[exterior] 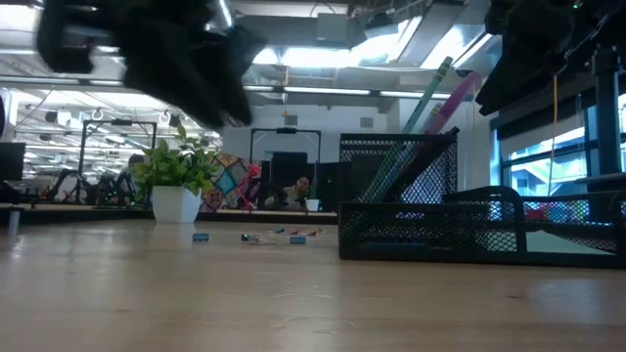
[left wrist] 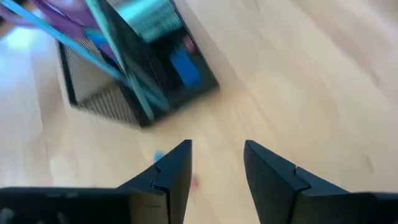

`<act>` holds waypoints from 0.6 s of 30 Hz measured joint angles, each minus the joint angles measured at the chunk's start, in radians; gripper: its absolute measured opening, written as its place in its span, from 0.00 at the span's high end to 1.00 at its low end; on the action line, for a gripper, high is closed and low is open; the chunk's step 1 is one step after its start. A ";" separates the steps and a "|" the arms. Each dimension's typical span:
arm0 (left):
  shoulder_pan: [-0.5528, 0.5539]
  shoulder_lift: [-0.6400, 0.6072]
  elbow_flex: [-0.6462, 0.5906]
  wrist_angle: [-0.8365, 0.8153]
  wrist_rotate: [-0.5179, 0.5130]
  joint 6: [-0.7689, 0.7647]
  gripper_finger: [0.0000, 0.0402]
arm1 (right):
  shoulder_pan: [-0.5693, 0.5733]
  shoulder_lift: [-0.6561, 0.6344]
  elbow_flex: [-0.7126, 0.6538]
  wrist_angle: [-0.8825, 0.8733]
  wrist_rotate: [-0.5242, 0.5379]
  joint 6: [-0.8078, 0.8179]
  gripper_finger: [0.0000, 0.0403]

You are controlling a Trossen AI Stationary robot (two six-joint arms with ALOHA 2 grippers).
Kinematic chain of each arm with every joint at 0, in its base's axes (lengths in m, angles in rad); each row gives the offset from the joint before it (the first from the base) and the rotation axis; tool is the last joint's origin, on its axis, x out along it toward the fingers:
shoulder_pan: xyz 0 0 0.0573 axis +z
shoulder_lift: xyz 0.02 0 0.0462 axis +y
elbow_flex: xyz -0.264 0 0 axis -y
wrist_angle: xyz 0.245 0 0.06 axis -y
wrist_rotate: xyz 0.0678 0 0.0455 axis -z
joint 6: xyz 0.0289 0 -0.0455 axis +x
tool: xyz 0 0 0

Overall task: Pick and place office supplies into organizer
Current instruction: Put the blue binder clip into the desk organizer

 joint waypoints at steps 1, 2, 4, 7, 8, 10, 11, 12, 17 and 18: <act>-0.003 -0.013 0.000 -0.037 0.000 0.023 0.64 | 0.000 0.000 0.000 0.000 0.000 0.000 0.33; -0.005 -0.019 0.000 -0.061 -0.001 0.039 0.62 | 0.000 0.000 0.000 0.000 0.000 0.000 0.33; -0.005 -0.020 0.001 -0.117 -0.001 0.063 0.60 | 0.000 0.000 0.000 0.000 0.000 0.000 0.33; 0.007 -0.009 0.001 -0.192 -0.002 0.121 0.58 | 0.000 0.000 0.000 0.000 0.000 -0.001 0.33; 0.012 -0.002 0.001 -0.232 -0.003 0.155 0.57 | 0.000 0.000 0.000 0.000 0.000 -0.003 0.33; 0.023 0.012 -0.001 -0.308 -0.003 0.222 0.57 | 0.000 0.000 0.000 0.000 0.000 -0.004 0.33; 0.031 0.018 -0.001 -0.323 -0.002 0.248 0.57 | 0.000 0.000 0.000 0.000 0.000 -0.004 0.33; 0.041 0.023 0.000 -0.338 0.002 0.271 0.57 | 0.000 0.000 0.000 0.000 0.000 -0.004 0.33; 0.111 0.038 0.000 -0.356 0.045 0.343 0.60 | 0.000 0.000 0.000 -0.001 0.001 -0.026 0.33; 0.126 0.038 0.000 -0.354 0.051 0.361 0.60 | 0.000 0.000 0.000 -0.001 0.001 -0.027 0.33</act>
